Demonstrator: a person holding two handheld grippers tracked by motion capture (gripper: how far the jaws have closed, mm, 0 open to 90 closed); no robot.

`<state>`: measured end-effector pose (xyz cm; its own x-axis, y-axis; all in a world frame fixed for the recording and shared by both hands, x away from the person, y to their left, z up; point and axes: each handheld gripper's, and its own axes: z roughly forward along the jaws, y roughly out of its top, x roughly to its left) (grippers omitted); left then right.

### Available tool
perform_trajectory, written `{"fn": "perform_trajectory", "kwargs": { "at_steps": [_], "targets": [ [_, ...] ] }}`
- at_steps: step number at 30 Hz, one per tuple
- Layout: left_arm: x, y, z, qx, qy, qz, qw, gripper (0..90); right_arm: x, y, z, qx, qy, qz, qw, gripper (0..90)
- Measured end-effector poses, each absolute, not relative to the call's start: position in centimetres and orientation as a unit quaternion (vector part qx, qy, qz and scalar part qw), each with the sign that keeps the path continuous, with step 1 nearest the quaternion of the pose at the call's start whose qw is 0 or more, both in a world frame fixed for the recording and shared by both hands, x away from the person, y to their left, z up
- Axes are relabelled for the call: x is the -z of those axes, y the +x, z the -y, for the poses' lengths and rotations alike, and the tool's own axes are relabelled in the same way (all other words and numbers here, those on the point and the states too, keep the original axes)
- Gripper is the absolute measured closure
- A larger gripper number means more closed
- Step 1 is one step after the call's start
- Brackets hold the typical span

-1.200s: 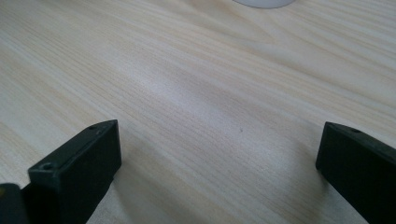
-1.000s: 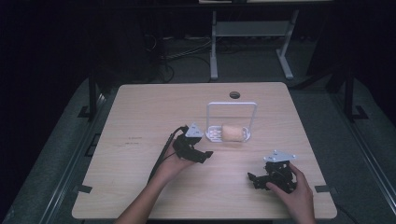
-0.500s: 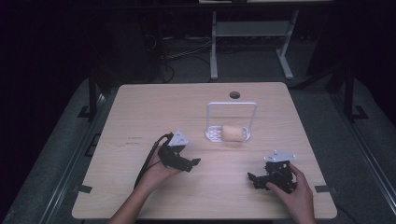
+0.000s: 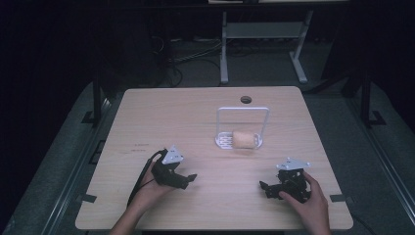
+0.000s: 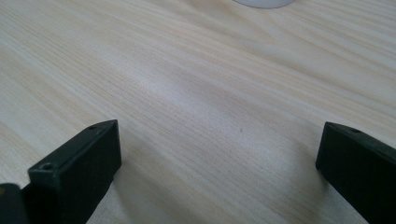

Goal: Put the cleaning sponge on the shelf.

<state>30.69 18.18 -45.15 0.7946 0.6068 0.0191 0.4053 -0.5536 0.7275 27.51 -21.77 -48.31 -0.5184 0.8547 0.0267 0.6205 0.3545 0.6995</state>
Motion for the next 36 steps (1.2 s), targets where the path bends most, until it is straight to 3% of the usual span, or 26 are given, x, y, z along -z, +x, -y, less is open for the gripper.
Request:
{"fn": "perform_trajectory", "kwargs": {
  "at_steps": [17, 36],
  "targets": [
    [46.3, 27.9, -22.4, -0.155, 0.873, -0.308, 0.344, 14.0, 48.3, 27.5, 21.8, -0.335, 0.459, -0.804, 0.175, 0.0],
    [47.5, 27.3, -24.3, -0.139, 0.863, -0.320, 0.364, 13.1, 48.3, 27.5, 21.8, -0.336, 0.459, -0.804, 0.174, 0.0]
  ]
}}
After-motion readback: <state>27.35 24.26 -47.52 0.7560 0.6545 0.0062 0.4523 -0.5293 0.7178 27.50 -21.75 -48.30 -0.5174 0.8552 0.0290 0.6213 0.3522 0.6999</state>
